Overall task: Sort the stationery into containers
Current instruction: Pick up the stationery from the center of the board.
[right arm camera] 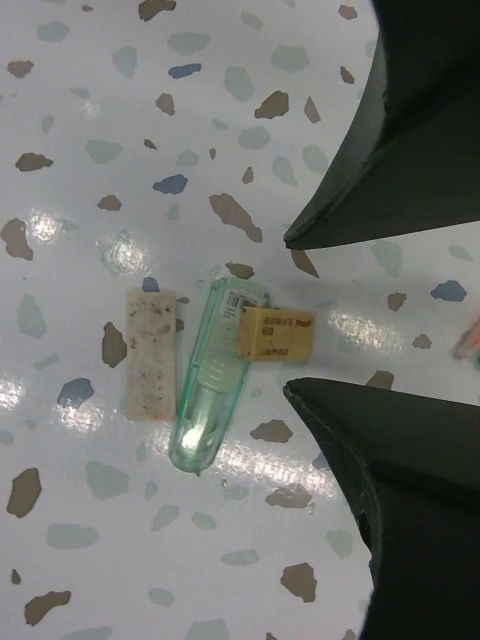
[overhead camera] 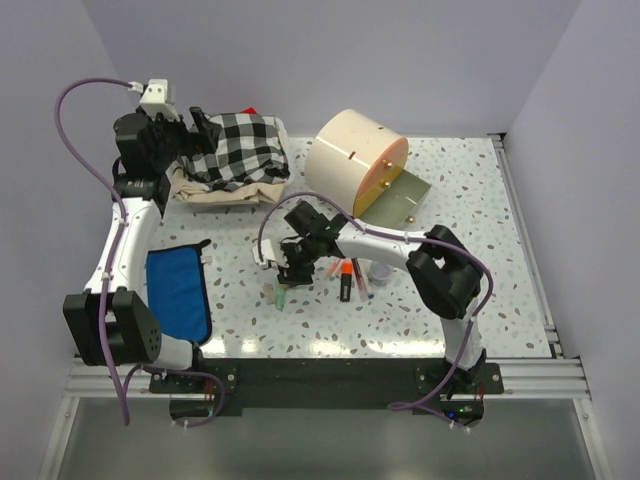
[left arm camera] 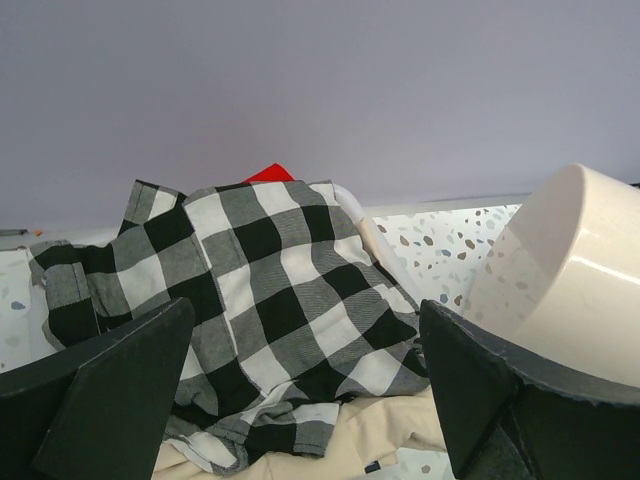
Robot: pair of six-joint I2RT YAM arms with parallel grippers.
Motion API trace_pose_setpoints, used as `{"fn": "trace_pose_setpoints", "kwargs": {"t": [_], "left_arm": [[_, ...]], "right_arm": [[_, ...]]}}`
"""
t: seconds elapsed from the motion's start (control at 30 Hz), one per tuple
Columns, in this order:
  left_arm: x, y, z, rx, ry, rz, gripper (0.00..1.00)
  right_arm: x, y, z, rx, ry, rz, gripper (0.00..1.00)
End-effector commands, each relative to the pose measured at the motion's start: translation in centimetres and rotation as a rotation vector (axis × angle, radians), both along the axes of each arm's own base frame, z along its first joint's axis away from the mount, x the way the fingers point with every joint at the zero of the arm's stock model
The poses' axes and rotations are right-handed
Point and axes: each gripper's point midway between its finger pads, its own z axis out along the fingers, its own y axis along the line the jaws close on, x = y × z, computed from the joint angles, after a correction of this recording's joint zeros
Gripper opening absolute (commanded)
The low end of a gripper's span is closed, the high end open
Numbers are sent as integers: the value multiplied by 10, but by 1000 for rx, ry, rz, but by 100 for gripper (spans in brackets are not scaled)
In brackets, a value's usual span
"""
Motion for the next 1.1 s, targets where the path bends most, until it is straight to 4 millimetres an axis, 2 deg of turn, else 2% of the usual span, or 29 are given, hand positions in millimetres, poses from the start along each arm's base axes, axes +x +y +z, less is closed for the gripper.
{"fn": "trace_pose_setpoints", "kwargs": {"t": [0.0,0.17,0.4,0.5,0.53,0.7,0.73,0.8,0.83,0.87,0.9,0.93,0.97,1.03,1.07], "left_arm": [[-5,5,12,-17,-36,20,100],[-6,4,9,-22,-29,16,100],[-9,5,7,-21,-28,20,100],[-9,4,7,-24,-29,16,100],[-8,4,7,-25,-28,14,100],[-9,5,8,-47,-26,7,100],[-9,5,8,-50,-27,4,100],[-10,4,10,-54,-32,-3,100],[-10,5,10,-53,-32,0,100],[-11,5,11,-49,-38,-1,100],[-12,5,11,-47,-38,-3,100],[-12,4,12,-47,-40,-7,100],[-13,4,12,-46,-42,-7,100],[-13,3,15,-43,-53,-15,100],[-13,2,15,-45,-54,-21,100]], "right_arm": [[11,14,2,43,-10,-70,58],[7,16,-15,1,18,-71,57],[4,11,-23,-32,23,-64,54],[3,9,-26,-46,27,-68,41],[4,9,-26,-50,26,-72,33],[3,-4,-16,-106,28,-95,16],[5,-6,-7,-104,16,-98,8],[4,-13,3,-120,-6,-89,3],[9,-14,22,-95,-36,-101,1],[12,-17,30,-93,-38,-125,1],[22,-22,41,-80,-44,-160,0],[32,-24,65,-44,-75,-190,0],[38,-31,75,-43,-83,-218,0],[62,-50,98,-24,-137,-295,0],[69,-59,117,4,-161,-332,0]]}}
